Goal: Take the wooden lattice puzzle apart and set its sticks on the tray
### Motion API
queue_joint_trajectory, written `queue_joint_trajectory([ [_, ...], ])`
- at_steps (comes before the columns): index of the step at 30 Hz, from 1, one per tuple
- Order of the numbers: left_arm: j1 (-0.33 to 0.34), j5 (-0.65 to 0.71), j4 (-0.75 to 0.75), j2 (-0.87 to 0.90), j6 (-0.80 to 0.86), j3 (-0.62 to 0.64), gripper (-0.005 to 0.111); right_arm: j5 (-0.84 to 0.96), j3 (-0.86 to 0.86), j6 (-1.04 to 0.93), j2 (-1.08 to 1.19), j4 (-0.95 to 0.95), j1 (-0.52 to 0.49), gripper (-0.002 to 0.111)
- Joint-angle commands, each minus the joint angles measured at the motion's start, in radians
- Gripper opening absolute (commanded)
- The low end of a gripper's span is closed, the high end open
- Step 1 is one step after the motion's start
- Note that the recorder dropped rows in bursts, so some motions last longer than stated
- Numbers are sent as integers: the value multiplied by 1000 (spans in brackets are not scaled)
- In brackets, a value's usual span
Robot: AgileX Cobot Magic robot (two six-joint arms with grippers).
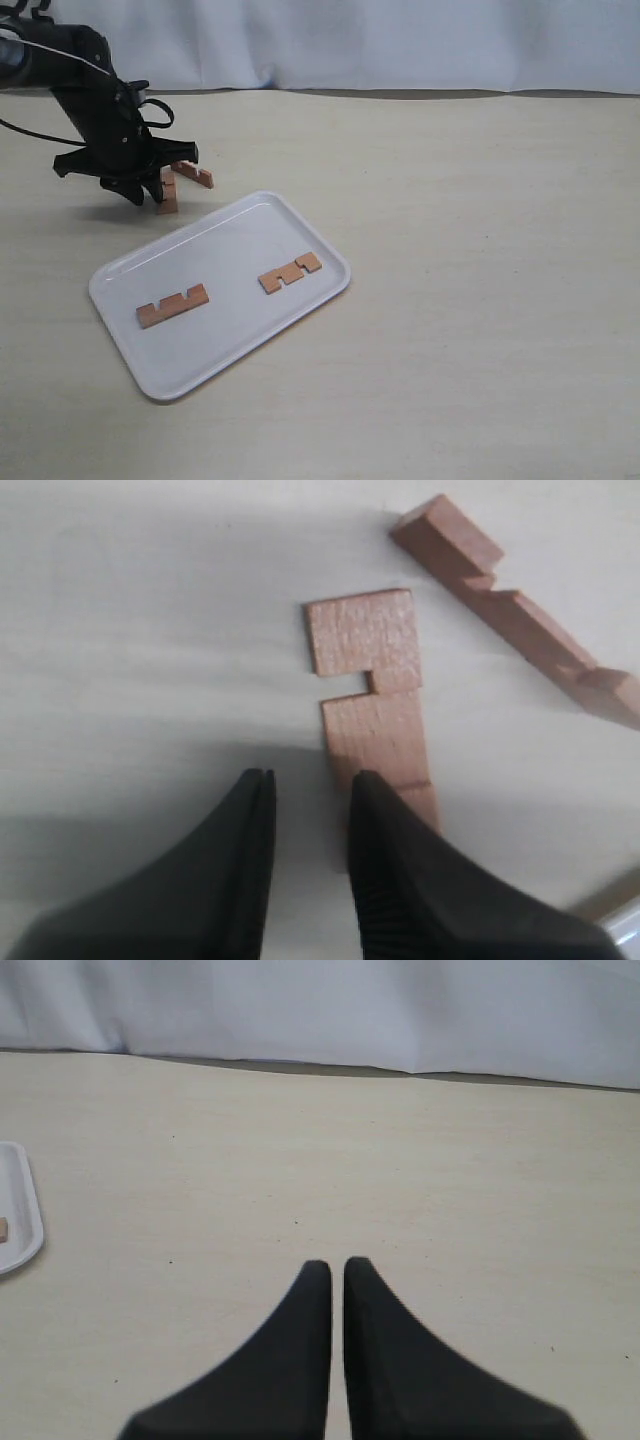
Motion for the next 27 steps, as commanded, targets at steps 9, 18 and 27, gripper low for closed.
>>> queue_joint_trajectory([
  [9, -83, -67, 30, -11, 98, 1, 25, -3, 1, 2, -6, 1, -4, 4],
  [18, -77, -33, 250, -9, -185, 1, 26, -3, 1, 2, -6, 1, -4, 4],
  [27, -77, -18, 264, 0, -243, 1, 26, -3, 1, 2, -6, 1, -4, 4],
])
